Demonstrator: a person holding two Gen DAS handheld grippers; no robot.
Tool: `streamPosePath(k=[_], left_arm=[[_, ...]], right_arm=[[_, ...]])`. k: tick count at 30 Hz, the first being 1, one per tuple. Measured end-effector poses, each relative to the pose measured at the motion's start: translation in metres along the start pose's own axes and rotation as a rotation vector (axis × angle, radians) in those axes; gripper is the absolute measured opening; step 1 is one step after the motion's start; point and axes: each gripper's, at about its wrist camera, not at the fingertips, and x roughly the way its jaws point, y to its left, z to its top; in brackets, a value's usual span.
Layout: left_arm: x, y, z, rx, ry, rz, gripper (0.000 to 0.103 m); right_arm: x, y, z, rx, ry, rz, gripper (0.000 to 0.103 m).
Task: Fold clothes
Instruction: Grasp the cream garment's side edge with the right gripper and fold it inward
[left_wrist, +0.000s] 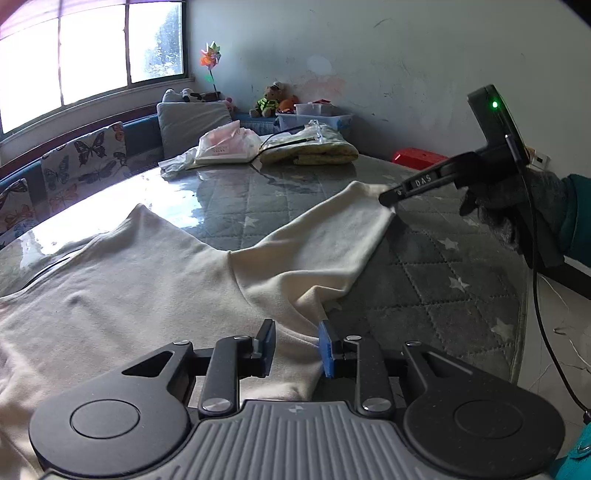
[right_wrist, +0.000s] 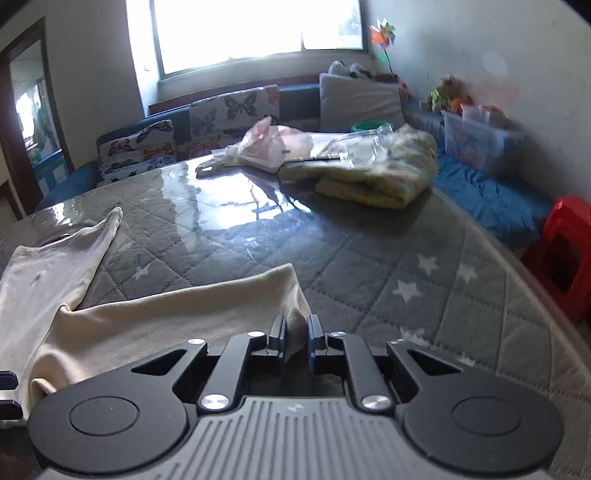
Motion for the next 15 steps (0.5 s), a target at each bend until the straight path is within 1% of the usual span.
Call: streamPosePath(k=[4, 6, 9, 10, 12, 13, 15], left_arm=[[0.001, -0.002, -0.002, 0.015, 0.009, -0.012, 0.029], [0.001, -0.002, -0.002, 0.019, 0.012, -0.017, 0.03], [0.001, -0.001, -0.003, 0.018, 0.013, -0.024, 0.032], [0.001, -0.002, -0.003, 0.02, 0.015, -0.025, 0.035], [0.002, -0.003, -0.004, 0.028, 0.021, -0.025, 0.037], [0.002, -0.004, -0.005, 0.034, 0.023, -0.025, 0.038], [0.002, -0.005, -0.005, 0.04, 0.022, -0.025, 0.04]], right_arm=[[-0.02, 0.015, 0.016, -0.124, -0.11, -0.07, 0.009], [-0.021, 0.019, 0.02, -0.16, -0.131, -0.095, 0.009], [-0.002, 0.014, 0.015, -0.148, -0.087, -0.117, 0.009], [0.007, 0.01, 0.01, -0.132, -0.06, -0.12, 0.009], [0.017, 0.005, 0.003, -0.105, -0.036, -0.12, 0.012], [0.019, 0.003, 0.0, -0.094, -0.033, -0.118, 0.016], [0.017, 0.002, 0.0, -0.073, -0.041, -0.123, 0.027]])
